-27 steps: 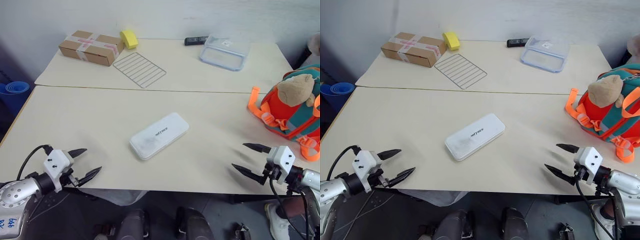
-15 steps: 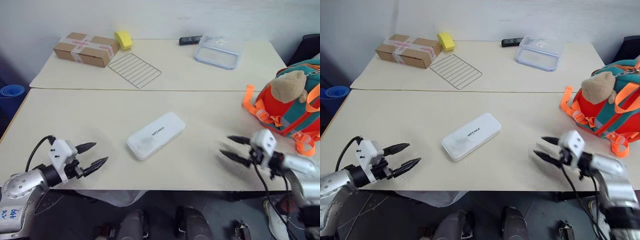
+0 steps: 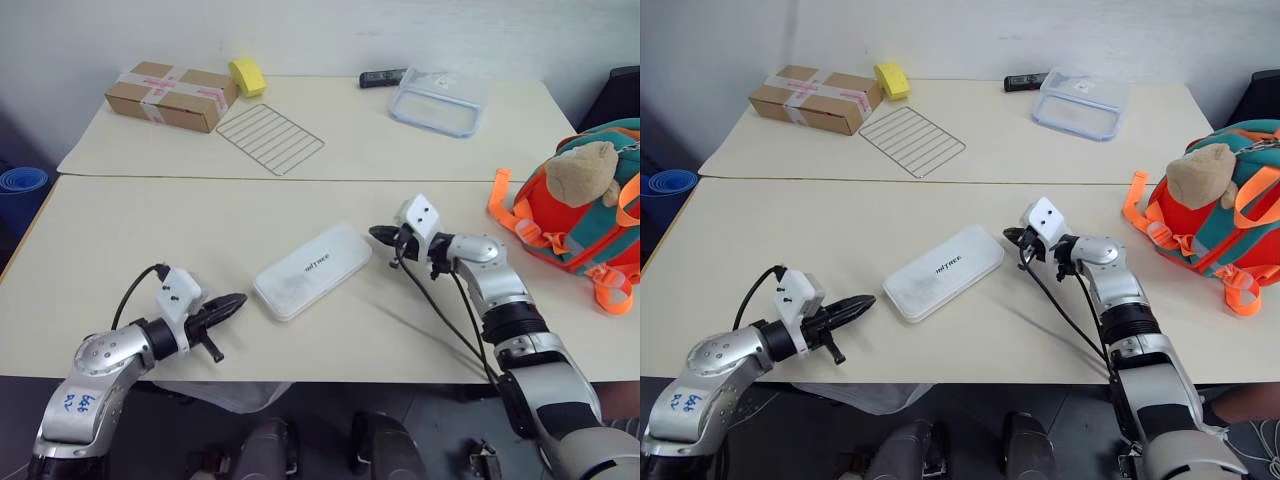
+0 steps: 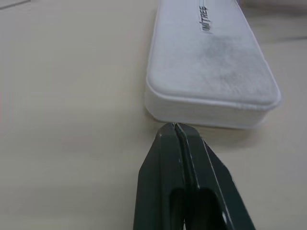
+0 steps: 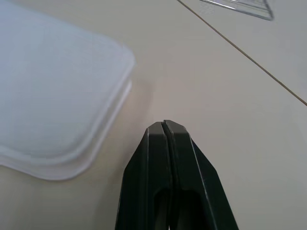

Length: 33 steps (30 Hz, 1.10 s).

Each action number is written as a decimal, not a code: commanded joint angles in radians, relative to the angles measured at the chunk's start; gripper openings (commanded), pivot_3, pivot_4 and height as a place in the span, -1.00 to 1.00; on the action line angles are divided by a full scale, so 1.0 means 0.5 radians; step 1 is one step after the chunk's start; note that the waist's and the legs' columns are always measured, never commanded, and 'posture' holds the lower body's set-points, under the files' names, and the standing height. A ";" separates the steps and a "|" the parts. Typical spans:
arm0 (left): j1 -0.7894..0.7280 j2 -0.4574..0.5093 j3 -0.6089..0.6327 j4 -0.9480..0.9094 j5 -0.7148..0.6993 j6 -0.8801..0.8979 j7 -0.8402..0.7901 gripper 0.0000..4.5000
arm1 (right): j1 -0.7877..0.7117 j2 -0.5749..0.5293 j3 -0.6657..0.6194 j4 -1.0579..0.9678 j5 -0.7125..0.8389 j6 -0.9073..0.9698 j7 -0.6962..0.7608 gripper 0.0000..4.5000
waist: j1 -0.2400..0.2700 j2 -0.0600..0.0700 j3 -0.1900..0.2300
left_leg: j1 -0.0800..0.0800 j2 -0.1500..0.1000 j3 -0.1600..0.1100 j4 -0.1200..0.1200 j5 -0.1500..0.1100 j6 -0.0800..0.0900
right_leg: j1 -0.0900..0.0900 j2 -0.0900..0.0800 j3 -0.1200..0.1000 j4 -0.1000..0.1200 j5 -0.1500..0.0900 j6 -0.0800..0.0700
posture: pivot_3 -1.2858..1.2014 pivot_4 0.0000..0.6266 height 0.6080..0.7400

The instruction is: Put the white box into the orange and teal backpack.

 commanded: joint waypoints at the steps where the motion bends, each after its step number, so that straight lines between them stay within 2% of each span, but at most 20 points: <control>1: -0.069 -0.044 -0.052 0.079 0.040 -0.086 -0.013 -0.99 | 0.002 -0.019 -0.031 -0.010 0.095 -0.062 0.233 -1.00 | -0.003 0.000 0.000 | 0.000 0.000 0.000 0.000 0.000 0.000 | 0.000 0.000 0.000 0.000 0.000 0.000 | 0.03 -0.52 1.00; 6: -0.141 -0.113 -0.131 0.155 0.036 -0.158 -0.083 -0.99 | 0.159 -0.104 -0.048 -0.265 0.184 0.107 0.431 -1.00 | 0.001 0.000 0.000 | 0.001 0.001 0.000 0.000 0.000 0.000 | 0.000 0.000 0.000 0.003 0.000 0.000 | 0.03 -0.52 1.00; 11: -0.189 -0.155 -0.218 0.237 0.087 -0.234 -0.123 -0.99 | 0.523 -0.275 -0.049 -0.897 0.397 0.440 0.657 -1.00 | 0.007 0.001 0.000 | 0.001 0.000 -0.001 0.001 0.000 0.000 | 0.000 -0.002 0.000 0.003 0.000 0.000 | 0.03 -0.52 1.00; 14: -0.214 -0.177 -0.247 0.261 0.099 -0.249 -0.142 -0.99 | 0.767 -0.405 -0.078 -1.220 0.418 0.597 0.627 -1.00 | 0.010 0.001 0.000 | 0.001 0.001 -0.001 0.001 -0.001 -0.001 | 0.000 -0.002 0.000 0.001 0.000 0.000 | 0.03 -0.52 1.00; 18: -0.192 -0.158 -0.203 0.298 0.069 -0.201 -0.155 -0.99 | 0.980 -0.511 -0.204 -1.384 0.396 0.694 0.464 -1.00 | 0.011 0.001 0.000 | 0.002 0.001 -0.001 0.001 -0.005 -0.003 | 0.000 -0.002 0.001 -0.006 0.000 0.000 | 0.03 -0.52 1.00; 21: -0.190 -0.095 -0.010 0.299 -0.185 0.183 -0.139 -0.74 | 1.050 -0.581 -0.272 -1.383 0.343 0.669 0.366 -1.00 | 0.007 0.001 0.000 | 0.002 0.001 0.000 0.001 -0.010 -0.012 | 0.000 -0.002 0.001 -0.006 0.000 0.000 | 0.03 -0.52 1.00; 23: -0.282 0.062 0.167 0.397 -0.618 0.985 -0.168 -0.49 | 1.096 -0.649 -0.294 -1.392 0.340 0.665 0.366 -1.00 | 0.008 0.000 0.001 | 0.002 0.003 -0.001 0.001 -0.007 -0.006 | 0.000 -0.001 0.001 -0.006 0.000 0.000 | 0.03 -0.52 1.00; 25: -0.376 0.189 0.226 0.484 -0.846 1.508 -0.172 -0.21 | 1.118 -0.692 -0.289 -1.399 0.336 0.652 0.374 -1.00 | 0.008 0.000 0.000 | 0.003 0.003 -0.002 0.001 -0.004 -0.004 | 0.000 0.000 0.000 -0.004 0.000 0.000 | 0.03 -0.52 1.00; 26: -0.469 0.249 0.210 0.556 -0.890 1.718 -0.174 -0.06 | 1.121 -0.715 -0.269 -1.403 0.324 0.636 0.391 -1.00 | 0.008 0.000 0.000 | 0.004 0.003 -0.002 0.001 -0.004 -0.004 | 0.000 0.000 0.001 -0.004 0.000 0.000 | 0.03 -0.52 1.00; 29: -0.800 0.238 0.236 0.821 -0.963 2.149 -0.107 0.35 | 1.112 -0.758 -0.216 -1.411 0.304 0.605 0.430 -1.00 | 0.022 0.000 0.000 | 0.007 0.001 -0.002 0.001 -0.003 -0.003 | 0.004 0.001 0.001 -0.003 -0.001 0.001 | 0.03 -0.52 1.00; 33: -1.134 0.066 0.204 1.065 -0.912 2.356 -0.004 0.90 | 1.067 -0.724 -0.174 -1.425 0.283 0.617 0.406 -1.00 | 0.049 -0.002 0.000 | 0.007 -0.001 -0.002 0.002 -0.003 -0.003 | 0.004 0.004 0.002 0.006 -0.001 0.002 | 0.03 -0.52 1.00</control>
